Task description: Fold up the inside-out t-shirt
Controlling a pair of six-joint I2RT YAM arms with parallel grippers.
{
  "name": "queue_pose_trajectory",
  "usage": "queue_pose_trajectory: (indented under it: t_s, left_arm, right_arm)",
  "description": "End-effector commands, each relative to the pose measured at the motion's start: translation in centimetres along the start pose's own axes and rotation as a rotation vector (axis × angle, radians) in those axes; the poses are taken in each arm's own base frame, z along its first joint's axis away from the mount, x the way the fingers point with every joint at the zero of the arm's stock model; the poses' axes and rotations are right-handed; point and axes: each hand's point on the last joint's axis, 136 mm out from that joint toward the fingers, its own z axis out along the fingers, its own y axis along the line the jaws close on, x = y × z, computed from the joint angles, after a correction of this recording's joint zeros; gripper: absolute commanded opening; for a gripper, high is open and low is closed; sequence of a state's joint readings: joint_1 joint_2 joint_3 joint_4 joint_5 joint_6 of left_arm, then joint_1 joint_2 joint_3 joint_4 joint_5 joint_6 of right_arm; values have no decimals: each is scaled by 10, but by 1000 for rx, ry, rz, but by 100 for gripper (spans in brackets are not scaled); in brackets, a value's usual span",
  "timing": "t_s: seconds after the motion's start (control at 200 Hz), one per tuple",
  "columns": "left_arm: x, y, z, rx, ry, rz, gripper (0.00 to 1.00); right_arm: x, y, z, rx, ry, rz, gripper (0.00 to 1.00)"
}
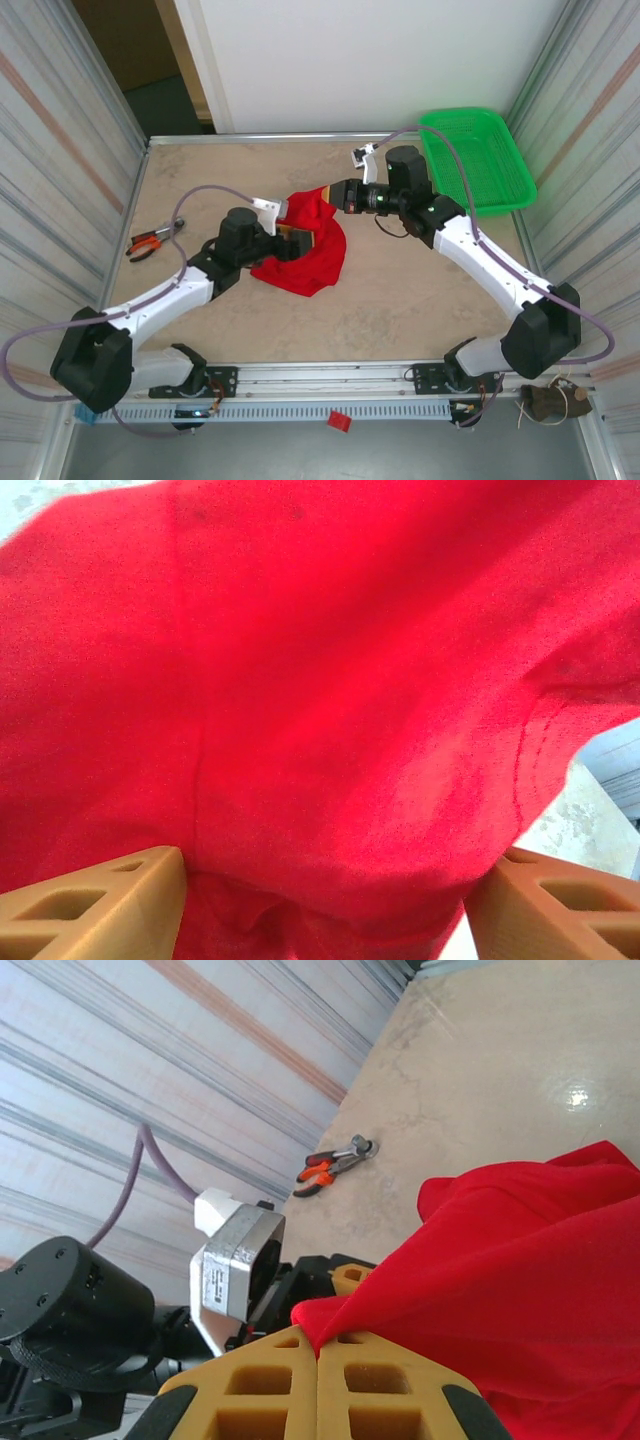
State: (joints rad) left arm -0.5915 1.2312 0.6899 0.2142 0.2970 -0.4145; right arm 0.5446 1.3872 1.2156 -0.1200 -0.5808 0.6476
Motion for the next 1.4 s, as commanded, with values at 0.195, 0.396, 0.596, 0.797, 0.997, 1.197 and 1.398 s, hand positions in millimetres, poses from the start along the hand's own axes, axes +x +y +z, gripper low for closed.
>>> queue_pose_trajectory:
  t_s: [0.195,0.396,0.596,0.797,0.997,1.197,1.398]
  left_arm:
    - [-33,-32,11,104,-106,54,58]
    - [-62,-44,-9,161,-131,81,0]
    - [-109,-63,-52,365,-157,66,0]
    - [-121,-65,-58,446,-141,72,0]
    - [-123,-75,-61,554,-80,83,0]
    - [-127,-87,-73,582,-73,120,0]
    - [-122,-88,-77,602,-53,120,0]
  right_arm:
    - [-6,4,5,-34,-15,20,0]
    - [-14,-34,-1,75,-63,80,0]
    - [-23,-83,3,140,-99,165,0]
    - [-7,-54,-20,168,-75,59,54]
    - [14,-17,-31,246,-44,-200,66]
    - [5,-35,-3,263,19,-268,70]
    - [-8,-39,19,210,61,-242,35]
